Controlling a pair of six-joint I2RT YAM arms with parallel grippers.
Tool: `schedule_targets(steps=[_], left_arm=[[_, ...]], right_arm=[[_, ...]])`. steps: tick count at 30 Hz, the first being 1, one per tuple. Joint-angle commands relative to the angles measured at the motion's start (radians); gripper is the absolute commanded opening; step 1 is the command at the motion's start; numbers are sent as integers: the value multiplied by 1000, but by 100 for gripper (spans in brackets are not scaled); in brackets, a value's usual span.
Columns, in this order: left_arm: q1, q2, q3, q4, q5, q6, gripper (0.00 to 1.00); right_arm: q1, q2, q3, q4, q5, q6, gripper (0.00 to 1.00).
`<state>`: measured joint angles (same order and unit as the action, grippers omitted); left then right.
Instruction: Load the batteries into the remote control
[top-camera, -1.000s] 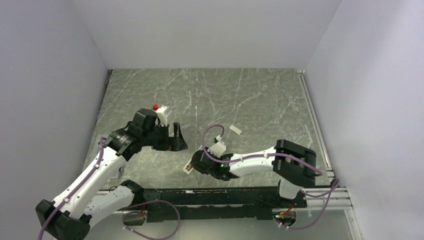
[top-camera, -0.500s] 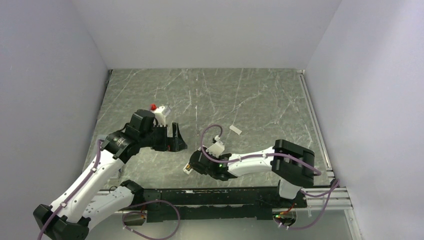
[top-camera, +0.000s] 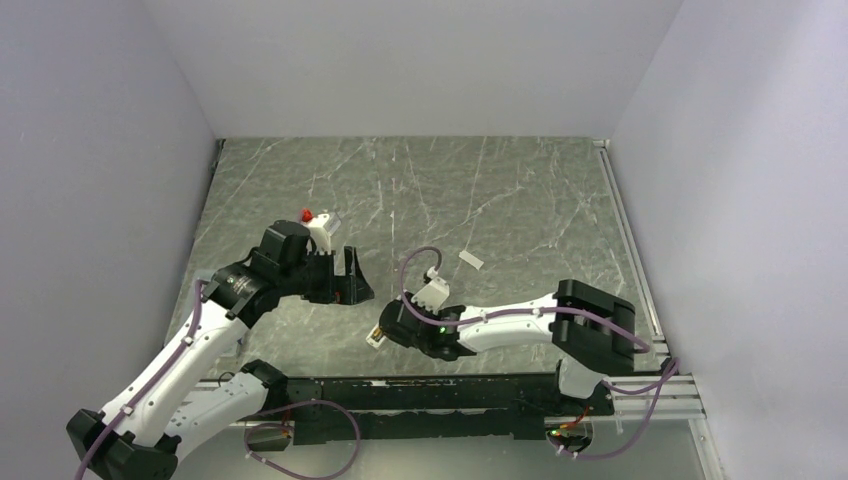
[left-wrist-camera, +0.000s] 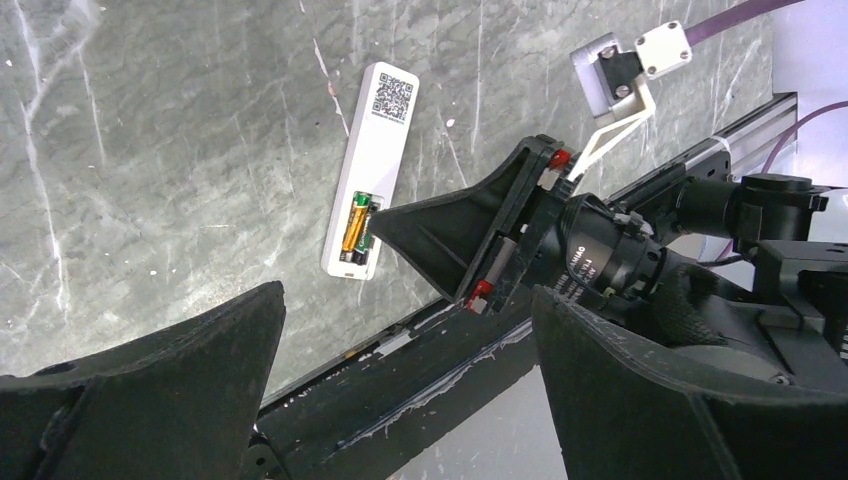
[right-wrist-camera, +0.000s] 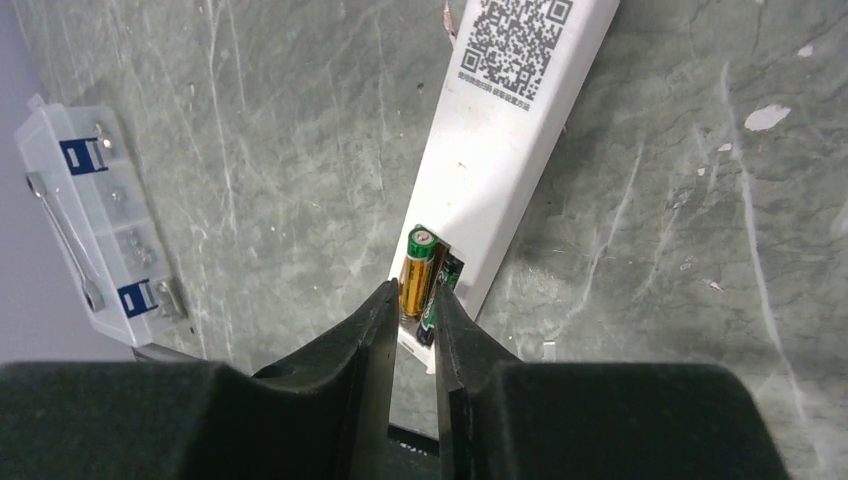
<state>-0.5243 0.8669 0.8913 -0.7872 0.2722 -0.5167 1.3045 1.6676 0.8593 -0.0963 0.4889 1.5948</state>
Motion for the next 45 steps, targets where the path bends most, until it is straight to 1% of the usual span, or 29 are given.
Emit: schedule_targets(steps=[1,8,14,20,27,31,36,45], left_arm=[[0,-2,-2,19,-13,-1,99],[0,14,-9,12,-23,-35,99],[0,25,-69,32,-8,-127,99],[0,7,-149,58,29,-252,98],[0,-14,-229,105,65,-391,99],[0,-30,-295,146,81,-472,99],[0,-55,-394,236,105,-597,99],[0,-89,-554,422,127,-778,100]], right_arm=[[6,-71,34,-17,33,-100,22],[-4,-147,13,11,3,-283,24],[-87,-248,-87,143,-155,-440,24],[-201,-283,-109,169,-375,-595,24],[-315,-264,-71,132,-623,-773,26],[-366,-236,-50,114,-759,-841,26],[-392,-204,-15,59,-831,-936,28],[-439,-176,-25,81,-941,-991,29]])
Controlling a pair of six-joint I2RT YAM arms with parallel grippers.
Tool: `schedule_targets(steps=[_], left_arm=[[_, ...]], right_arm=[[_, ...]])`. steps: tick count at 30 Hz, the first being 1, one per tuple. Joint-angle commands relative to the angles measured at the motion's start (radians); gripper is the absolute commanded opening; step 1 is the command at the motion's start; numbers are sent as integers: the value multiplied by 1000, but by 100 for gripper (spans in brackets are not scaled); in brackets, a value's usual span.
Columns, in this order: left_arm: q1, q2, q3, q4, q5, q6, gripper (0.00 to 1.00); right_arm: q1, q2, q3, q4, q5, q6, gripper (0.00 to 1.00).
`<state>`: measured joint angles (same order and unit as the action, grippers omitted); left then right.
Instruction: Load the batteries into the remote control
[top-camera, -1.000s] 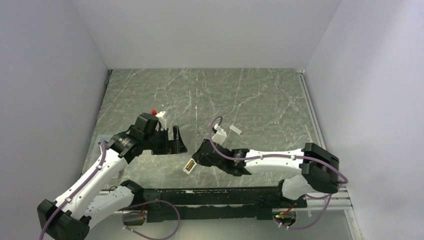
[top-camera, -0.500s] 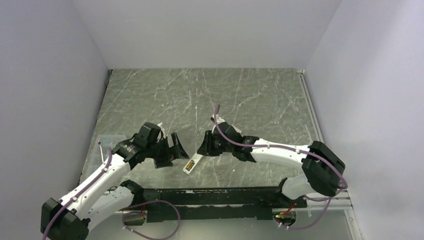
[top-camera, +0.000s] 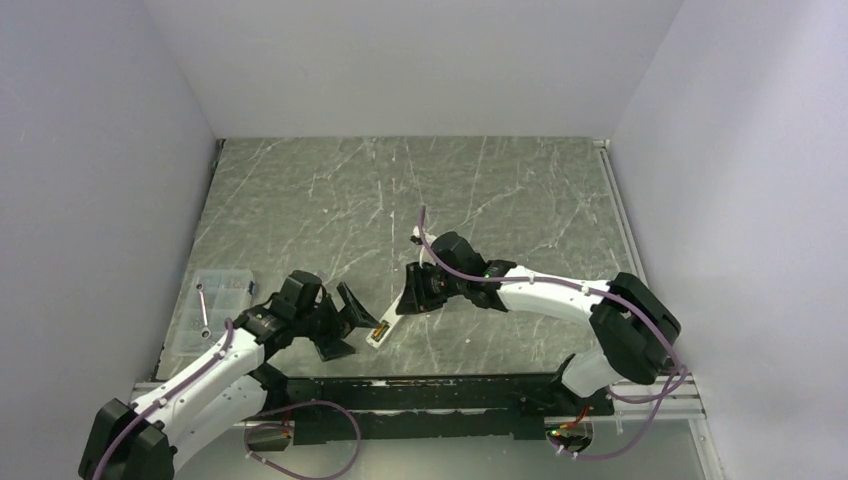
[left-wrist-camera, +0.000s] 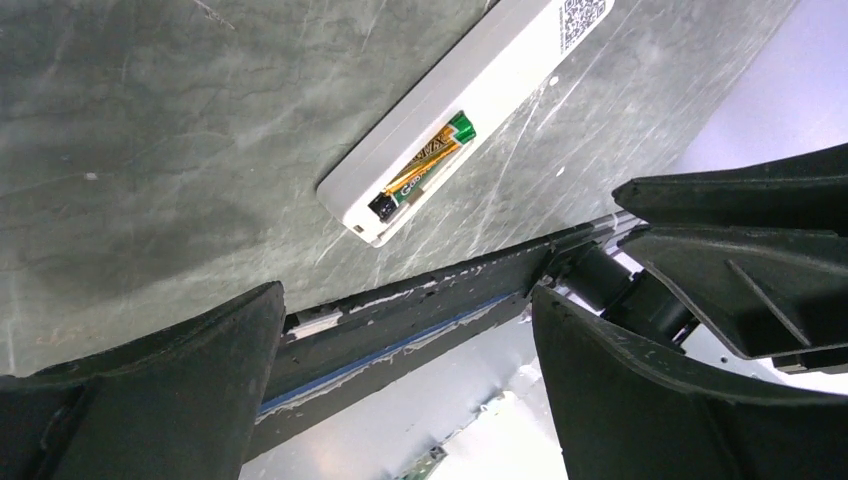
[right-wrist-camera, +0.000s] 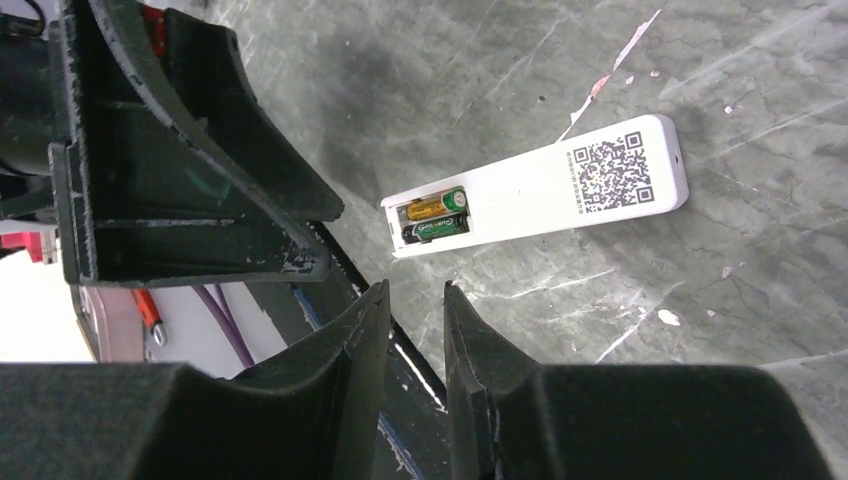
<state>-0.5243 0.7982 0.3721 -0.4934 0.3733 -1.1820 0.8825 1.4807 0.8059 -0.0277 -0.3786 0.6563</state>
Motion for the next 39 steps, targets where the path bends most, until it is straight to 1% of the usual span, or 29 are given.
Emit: schedule_targets(steps=[1,5,10,14,17,20,24,28,31,32,39], left_arm=[[0,-20,-47,143,29,-127,99],[0,3,-84,197,47,-159,99],[0,56,-124,308,75,-196,99],[0,77,-134,339,78,-199,99],[0,67,-155,362,70,-213,97],[0,49,-175,380,64,-227,92],[0,26,-190,375,57,-234,82],[0,26,-199,378,52,-232,70],[0,42,-205,395,55,-231,59],[0,48,-206,403,57,-232,56],[0,73,-206,416,59,-226,52]], right_arm=[[-23,19,30,17,-82,-55,29],[-33,49,42,52,-119,-53,30],[-37,97,63,69,-147,-59,31],[-37,135,76,86,-173,-63,31],[-37,166,84,99,-181,-58,30],[-39,194,96,105,-181,-53,26],[-39,225,113,112,-189,-44,22],[-40,252,132,107,-185,-45,20],[-40,277,147,106,-186,-46,19],[-40,284,150,106,-187,-46,18],[-40,318,167,109,-198,-47,18]])
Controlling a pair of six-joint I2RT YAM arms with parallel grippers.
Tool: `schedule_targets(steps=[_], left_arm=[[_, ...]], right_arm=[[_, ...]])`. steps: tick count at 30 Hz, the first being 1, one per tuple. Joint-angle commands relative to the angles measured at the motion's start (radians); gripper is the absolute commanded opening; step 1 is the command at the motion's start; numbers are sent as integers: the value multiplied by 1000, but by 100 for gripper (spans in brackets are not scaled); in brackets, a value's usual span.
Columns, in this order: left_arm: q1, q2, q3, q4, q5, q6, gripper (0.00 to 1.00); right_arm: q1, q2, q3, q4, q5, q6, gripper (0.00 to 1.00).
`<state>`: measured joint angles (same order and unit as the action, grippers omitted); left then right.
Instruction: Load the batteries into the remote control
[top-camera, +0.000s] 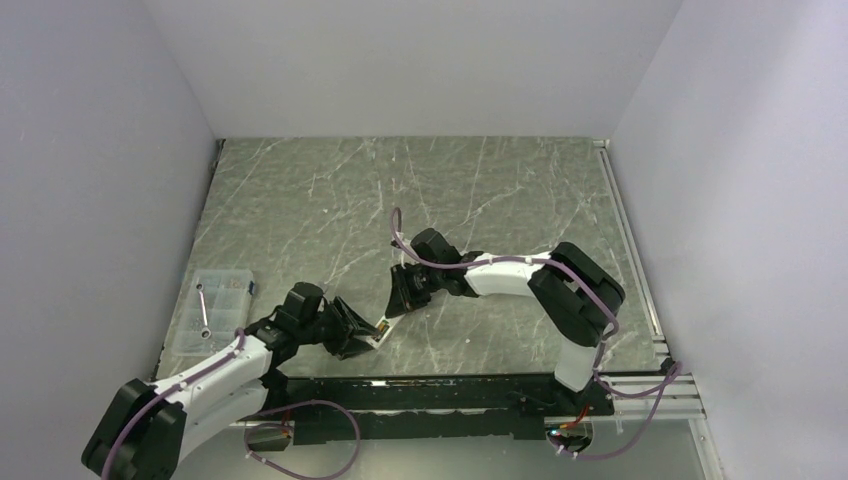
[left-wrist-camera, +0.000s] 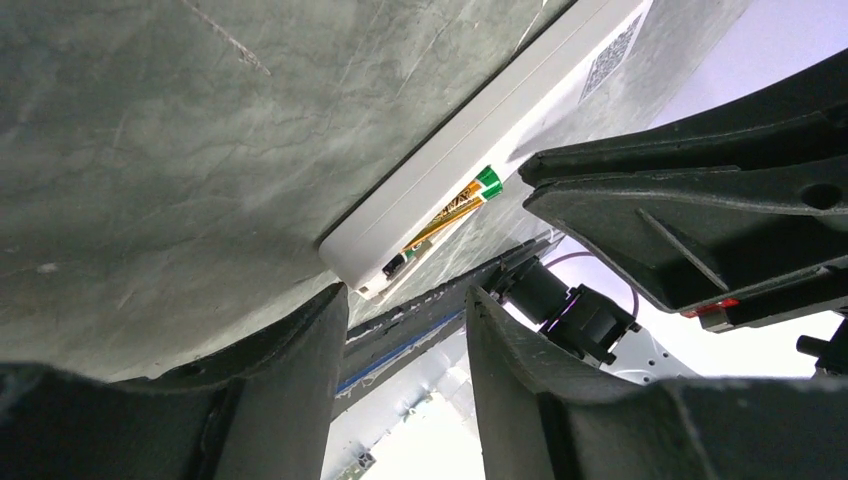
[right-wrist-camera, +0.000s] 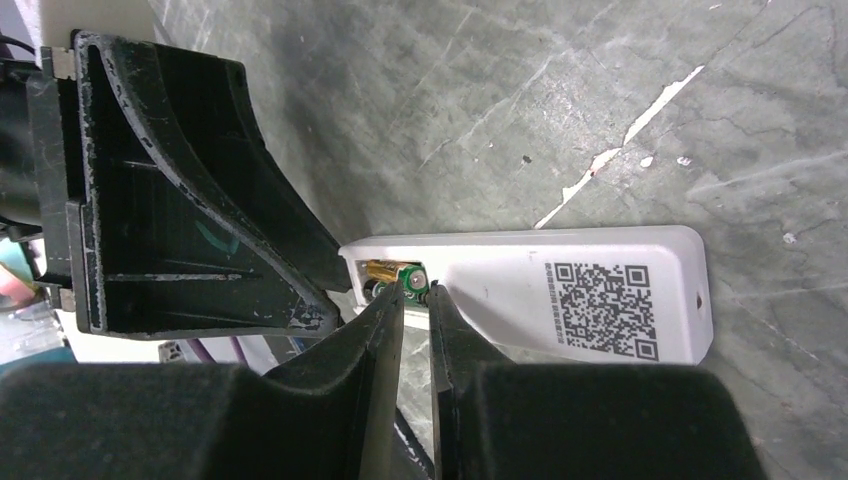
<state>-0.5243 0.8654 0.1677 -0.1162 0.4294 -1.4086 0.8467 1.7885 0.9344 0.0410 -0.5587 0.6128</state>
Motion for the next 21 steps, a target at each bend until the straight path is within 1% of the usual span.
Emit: schedule_targets(steps=[1,11,21], left_arm=[[0,5,-2,39,2,0,52],[0,-17,-5,5,-10,1,52],[0,-11,-8,12,-11,2,52]], right_arm=[[-5,14,40,41,-20,-2,18],[-5,35,52,51,-39,1,18],[-3,40,55,39,-39,-3,17]])
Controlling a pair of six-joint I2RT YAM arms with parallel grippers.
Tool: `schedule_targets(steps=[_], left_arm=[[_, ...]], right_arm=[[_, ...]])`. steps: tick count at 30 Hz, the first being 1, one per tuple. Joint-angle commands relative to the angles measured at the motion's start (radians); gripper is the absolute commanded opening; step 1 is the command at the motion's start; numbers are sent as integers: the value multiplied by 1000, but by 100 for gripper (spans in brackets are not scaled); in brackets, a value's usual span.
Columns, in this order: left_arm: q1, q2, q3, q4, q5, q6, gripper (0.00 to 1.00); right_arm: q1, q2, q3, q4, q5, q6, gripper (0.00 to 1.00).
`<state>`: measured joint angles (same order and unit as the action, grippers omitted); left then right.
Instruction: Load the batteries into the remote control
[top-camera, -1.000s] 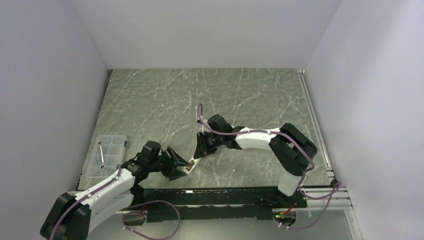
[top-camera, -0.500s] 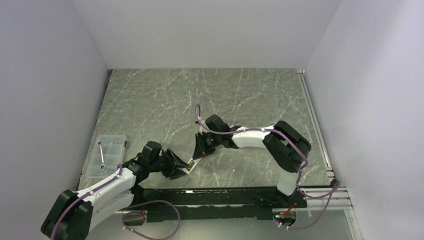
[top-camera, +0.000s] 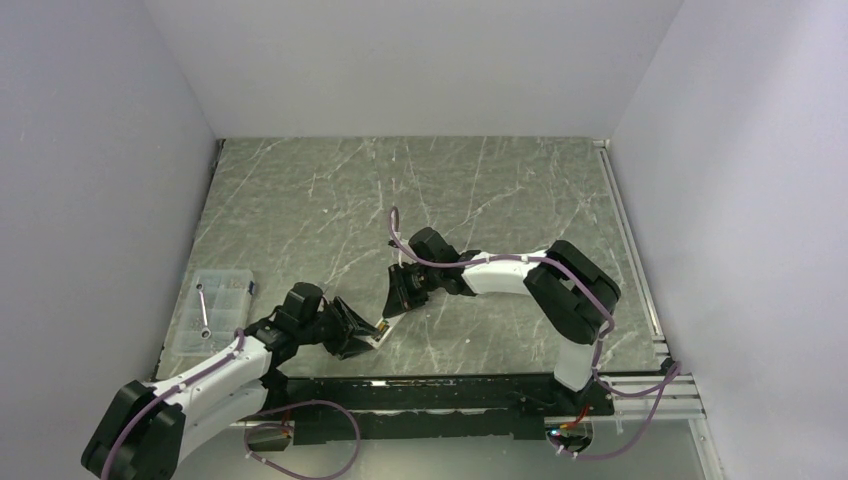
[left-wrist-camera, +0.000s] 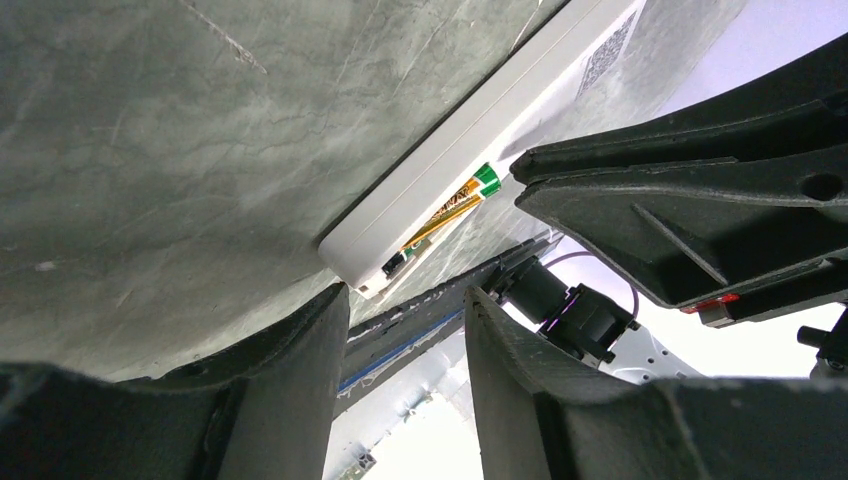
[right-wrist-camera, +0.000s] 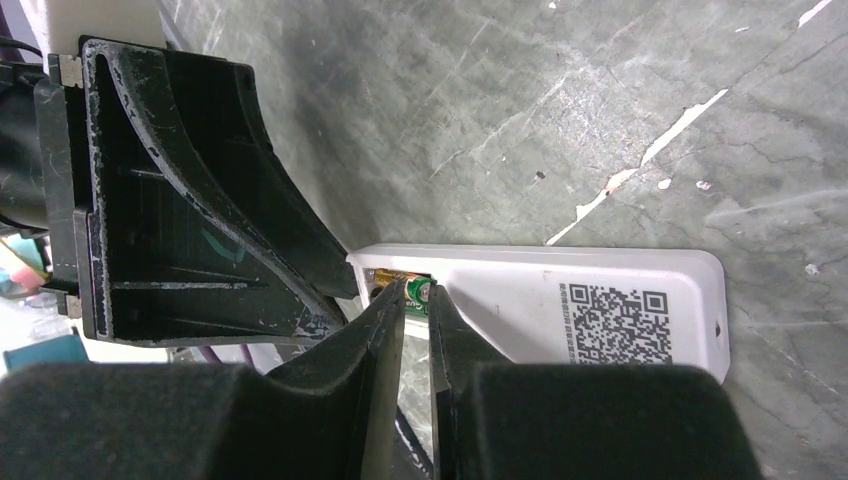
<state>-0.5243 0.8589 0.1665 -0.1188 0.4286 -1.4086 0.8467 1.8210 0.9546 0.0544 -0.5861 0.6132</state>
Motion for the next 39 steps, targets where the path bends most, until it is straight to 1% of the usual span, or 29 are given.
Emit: schedule_targets(steps=[1,20,28,39], left_arm=[[0,-5,-8,15,-10,2,52],[0,13,-10,29,-7,5,51],[0,-9,-12,14,-11,4,51],[0,10,-5,20,-13,8,51]], right_arm=[[-3,8,35,24,-10,-5,17],[17,17,50,3,-10,-24,15],[27,17,47,-6,1,-30,13],[47,17,40,-27,20,-43,10]])
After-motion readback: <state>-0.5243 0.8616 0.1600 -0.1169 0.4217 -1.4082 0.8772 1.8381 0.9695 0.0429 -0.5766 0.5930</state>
